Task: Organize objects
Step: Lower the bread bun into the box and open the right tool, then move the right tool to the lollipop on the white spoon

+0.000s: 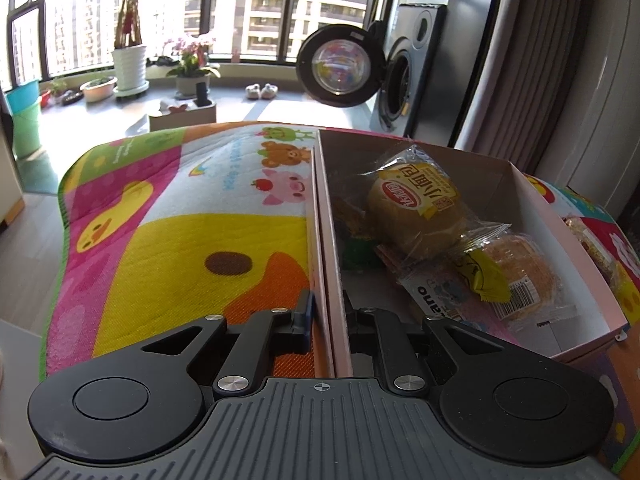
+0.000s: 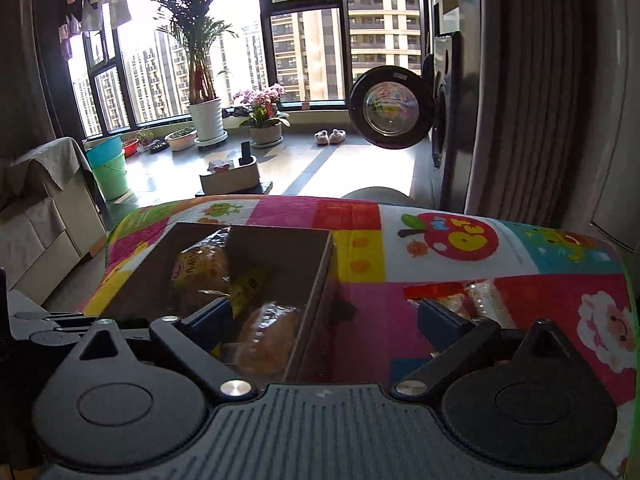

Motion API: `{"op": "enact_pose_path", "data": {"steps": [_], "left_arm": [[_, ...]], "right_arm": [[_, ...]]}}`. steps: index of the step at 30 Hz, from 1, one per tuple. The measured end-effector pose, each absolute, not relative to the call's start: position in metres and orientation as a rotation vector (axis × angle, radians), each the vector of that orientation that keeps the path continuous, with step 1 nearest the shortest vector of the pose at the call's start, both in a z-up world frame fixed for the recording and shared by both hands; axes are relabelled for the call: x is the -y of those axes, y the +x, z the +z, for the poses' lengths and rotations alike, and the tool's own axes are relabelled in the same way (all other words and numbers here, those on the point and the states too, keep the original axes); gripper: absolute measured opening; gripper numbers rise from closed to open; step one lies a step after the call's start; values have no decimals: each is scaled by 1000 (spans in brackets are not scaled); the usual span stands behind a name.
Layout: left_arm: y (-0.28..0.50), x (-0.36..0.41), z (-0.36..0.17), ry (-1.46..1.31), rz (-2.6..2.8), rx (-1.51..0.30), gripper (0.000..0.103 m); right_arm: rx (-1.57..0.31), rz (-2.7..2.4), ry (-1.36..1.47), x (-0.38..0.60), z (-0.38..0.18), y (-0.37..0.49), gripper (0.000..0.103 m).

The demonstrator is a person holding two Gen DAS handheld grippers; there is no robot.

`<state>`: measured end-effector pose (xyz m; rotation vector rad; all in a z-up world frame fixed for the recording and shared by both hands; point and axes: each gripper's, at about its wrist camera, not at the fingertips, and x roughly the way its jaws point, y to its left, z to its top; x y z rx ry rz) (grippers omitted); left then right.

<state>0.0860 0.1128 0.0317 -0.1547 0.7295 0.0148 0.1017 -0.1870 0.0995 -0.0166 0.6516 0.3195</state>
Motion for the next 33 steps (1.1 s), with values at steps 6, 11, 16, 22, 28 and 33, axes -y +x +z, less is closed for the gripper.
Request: {"op": "enact_pose_path", "data": {"steps": [6, 11, 16, 22, 28, 33], "left_arm": [[86, -113, 31, -153, 15, -732, 13], [86, -112, 32, -147, 21, -735, 13], [87, -111, 33, -146, 24, -736, 13], [86, -110, 33, -147, 24, -736, 13], [86, -110, 33, -151, 26, -737, 13], [86, -110, 32, -155, 28, -736, 13]], "right_arm": [[-742, 90, 40, 245, 42, 88, 103], [-810, 43, 95, 255, 13, 86, 103], [-795, 9, -18, 237, 6, 85, 103], [-753, 2, 15, 241, 4, 80, 103], [-756, -1, 8, 240, 5, 80, 103], [-750, -3, 5, 238, 4, 79, 103]]}}
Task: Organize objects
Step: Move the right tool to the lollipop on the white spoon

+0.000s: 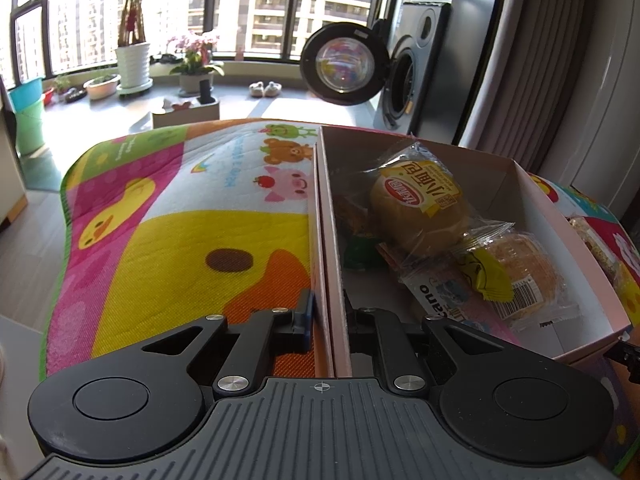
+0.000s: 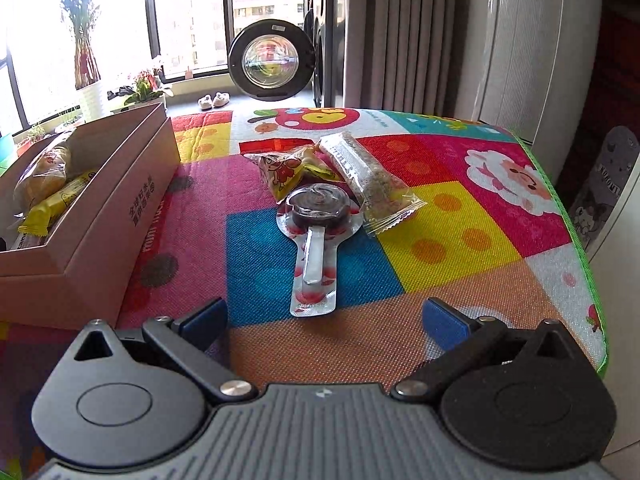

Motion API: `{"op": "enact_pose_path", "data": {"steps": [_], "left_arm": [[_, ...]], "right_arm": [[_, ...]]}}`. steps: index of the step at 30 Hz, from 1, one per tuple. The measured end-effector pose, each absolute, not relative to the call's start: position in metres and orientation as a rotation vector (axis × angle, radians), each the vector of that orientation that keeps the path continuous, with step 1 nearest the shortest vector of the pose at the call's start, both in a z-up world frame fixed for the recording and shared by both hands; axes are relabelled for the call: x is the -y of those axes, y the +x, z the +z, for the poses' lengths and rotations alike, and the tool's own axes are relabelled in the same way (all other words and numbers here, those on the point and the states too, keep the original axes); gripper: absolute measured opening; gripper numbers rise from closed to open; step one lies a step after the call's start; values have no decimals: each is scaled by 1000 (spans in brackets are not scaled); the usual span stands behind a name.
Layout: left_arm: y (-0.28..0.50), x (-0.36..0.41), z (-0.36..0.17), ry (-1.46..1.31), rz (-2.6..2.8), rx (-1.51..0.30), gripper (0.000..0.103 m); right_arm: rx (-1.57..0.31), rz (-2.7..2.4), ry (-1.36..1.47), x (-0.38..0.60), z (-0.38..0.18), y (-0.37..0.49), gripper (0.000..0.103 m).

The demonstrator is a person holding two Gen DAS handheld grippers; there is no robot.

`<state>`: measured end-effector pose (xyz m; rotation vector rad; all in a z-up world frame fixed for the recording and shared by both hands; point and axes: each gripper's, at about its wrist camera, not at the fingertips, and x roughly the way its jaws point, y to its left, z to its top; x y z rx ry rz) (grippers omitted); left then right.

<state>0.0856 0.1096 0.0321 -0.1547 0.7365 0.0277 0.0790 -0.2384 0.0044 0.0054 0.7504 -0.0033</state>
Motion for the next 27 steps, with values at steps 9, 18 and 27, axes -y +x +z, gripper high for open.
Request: {"op": "enact_pose_path", "data": {"steps": [9, 18, 27], "left_arm": [[86, -110, 32, -158, 30, -737, 13], [86, -110, 32, -159, 30, -737, 13], [86, -110, 32, -159, 32, -741, 13]], "right_arm": [[-744, -11, 6, 237, 6, 78, 103], [-672, 41, 1, 236, 18, 79, 102], [-732, 44, 77, 244, 13, 127, 78]]}}
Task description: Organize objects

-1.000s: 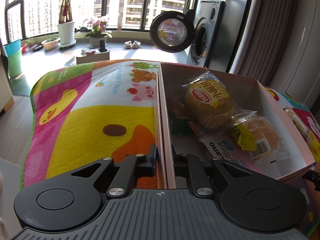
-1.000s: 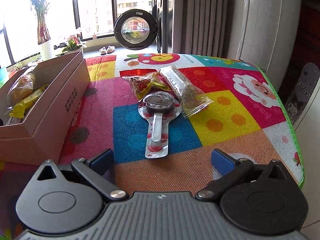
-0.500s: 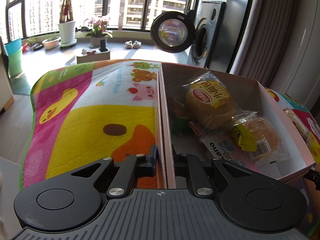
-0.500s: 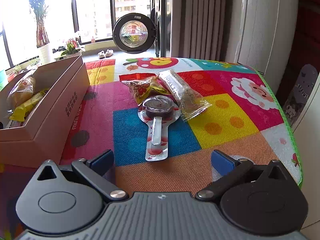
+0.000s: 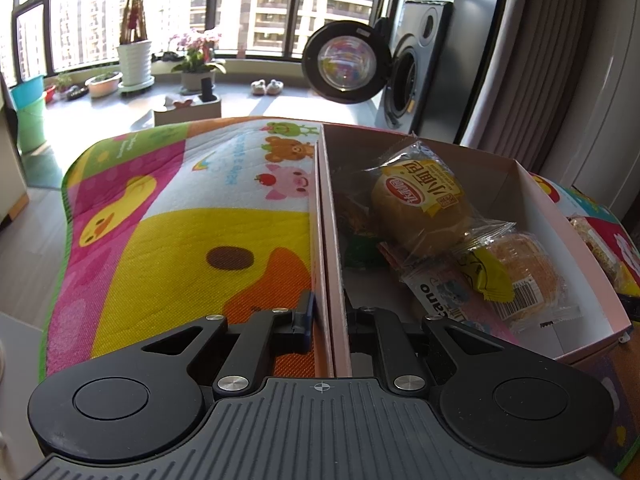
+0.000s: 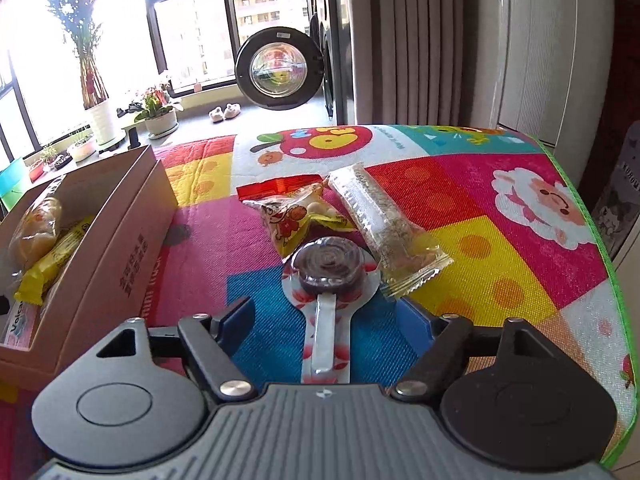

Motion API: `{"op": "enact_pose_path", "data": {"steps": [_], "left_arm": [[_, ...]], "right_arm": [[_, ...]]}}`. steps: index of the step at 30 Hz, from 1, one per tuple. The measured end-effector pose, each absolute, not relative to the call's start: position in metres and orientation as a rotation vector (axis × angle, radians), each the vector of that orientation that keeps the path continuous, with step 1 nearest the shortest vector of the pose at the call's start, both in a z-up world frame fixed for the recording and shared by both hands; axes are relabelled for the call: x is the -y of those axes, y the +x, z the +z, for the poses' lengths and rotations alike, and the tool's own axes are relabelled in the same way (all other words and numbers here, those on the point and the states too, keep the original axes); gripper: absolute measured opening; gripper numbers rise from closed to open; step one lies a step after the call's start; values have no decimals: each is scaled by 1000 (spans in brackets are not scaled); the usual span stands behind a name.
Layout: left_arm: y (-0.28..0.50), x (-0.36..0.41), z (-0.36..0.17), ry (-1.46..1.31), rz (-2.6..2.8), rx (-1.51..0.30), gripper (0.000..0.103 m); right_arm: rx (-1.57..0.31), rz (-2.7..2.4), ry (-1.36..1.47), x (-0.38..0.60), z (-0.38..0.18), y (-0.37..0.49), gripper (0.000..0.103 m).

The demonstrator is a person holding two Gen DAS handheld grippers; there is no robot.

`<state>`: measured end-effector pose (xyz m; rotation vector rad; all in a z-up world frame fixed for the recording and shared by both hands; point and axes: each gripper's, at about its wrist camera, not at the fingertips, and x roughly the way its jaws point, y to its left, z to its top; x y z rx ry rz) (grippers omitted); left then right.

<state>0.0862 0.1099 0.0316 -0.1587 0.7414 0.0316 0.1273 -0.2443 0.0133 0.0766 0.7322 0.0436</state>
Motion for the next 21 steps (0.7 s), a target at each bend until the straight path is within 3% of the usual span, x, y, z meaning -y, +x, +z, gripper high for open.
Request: {"op": "enact_pose_path", "data": {"steps": [3, 9, 12, 13, 15, 20, 21], "left_arm": [[87, -110, 31, -158, 33, -743, 13], [87, -110, 31, -156, 32, -743, 13], [87, -110, 31, -155, 32, -742, 13], [87, -110, 31, -155, 32, -741, 13], [86, -110, 32, -152, 31, -739, 13], [86, -109, 32, -142, 35, -736, 13], [86, -110, 32, -143, 34, -736, 13]], "right_arm": [[-731, 45, 40, 238, 12, 138, 75], [-722, 70, -12, 228, 16, 138, 40], [-712, 79, -4, 228, 25, 127, 37], [-704, 88, -7, 227, 28, 122, 27], [-703, 108, -8, 227, 36, 111, 17], [-687, 136, -65, 226, 47, 90, 19], [-691, 132, -71, 228, 46, 91, 29]]}}
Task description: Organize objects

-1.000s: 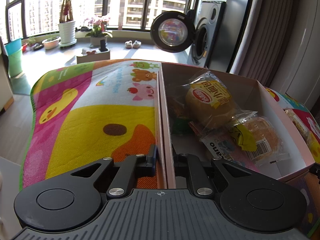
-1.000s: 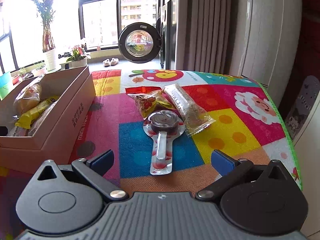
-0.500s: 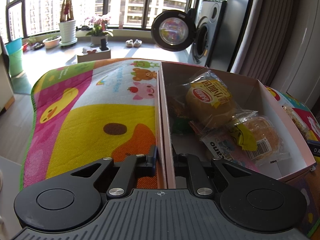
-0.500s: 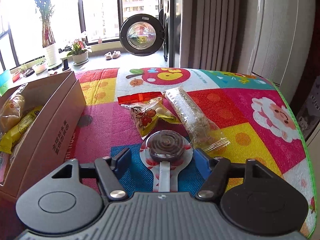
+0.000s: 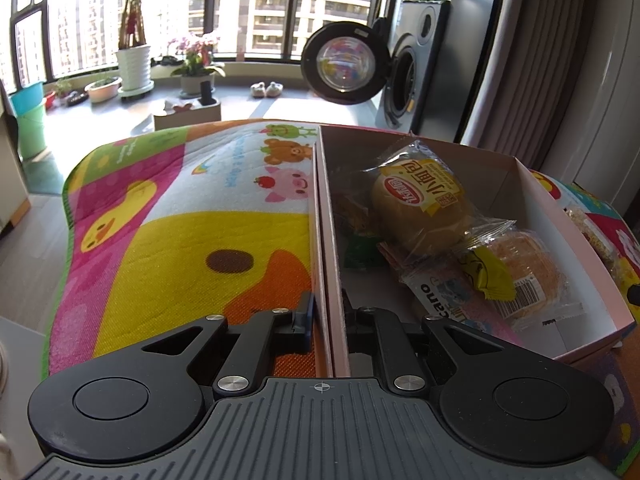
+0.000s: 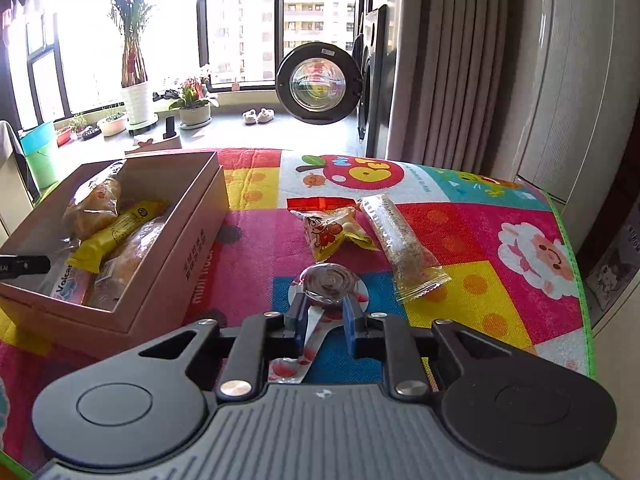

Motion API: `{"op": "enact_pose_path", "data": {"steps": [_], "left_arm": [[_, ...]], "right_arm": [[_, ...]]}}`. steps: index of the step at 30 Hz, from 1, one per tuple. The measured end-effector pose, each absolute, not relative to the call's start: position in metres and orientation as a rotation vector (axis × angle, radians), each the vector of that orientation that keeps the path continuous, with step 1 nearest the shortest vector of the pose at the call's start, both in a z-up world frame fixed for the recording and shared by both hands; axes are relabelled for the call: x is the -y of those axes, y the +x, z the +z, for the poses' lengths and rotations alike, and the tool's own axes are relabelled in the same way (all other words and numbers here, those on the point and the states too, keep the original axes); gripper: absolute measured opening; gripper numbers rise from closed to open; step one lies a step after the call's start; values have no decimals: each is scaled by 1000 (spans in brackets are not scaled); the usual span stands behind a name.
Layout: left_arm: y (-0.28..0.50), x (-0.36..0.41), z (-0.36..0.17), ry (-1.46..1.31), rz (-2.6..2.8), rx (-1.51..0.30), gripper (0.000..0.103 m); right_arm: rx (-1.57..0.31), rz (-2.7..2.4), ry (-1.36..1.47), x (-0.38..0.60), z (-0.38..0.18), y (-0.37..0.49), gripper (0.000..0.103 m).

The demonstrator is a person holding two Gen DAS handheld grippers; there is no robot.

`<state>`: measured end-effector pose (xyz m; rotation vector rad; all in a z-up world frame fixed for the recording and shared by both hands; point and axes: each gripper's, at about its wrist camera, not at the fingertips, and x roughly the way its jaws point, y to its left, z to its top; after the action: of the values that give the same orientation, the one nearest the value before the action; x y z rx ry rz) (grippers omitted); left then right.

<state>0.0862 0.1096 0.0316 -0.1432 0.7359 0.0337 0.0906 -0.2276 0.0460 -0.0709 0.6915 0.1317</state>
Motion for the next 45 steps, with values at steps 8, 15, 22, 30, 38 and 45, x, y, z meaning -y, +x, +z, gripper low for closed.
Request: {"op": "enact_pose_path", "data": {"steps": [8, 15, 22, 30, 38, 45], "left_arm": [[87, -110, 31, -150, 29, -736, 13], [86, -109, 32, -148, 33, -736, 13], [88, -106, 32, -144, 41, -736, 13], [89, -106, 32, -144, 38, -735, 13], [90, -105, 32, -133, 30, -729, 13], [90, -106, 31, -137, 30, -728, 14]], "right_arm": [[-749, 95, 35, 235, 16, 105, 71], [-714, 88, -21, 217, 9, 118, 81], [-730, 86, -34, 218, 9, 126, 80], [-720, 82, -69, 211, 13, 140, 50], [-684, 116, -50, 216, 35, 99, 45], [-567, 188, -59, 216, 93, 41, 45]]}}
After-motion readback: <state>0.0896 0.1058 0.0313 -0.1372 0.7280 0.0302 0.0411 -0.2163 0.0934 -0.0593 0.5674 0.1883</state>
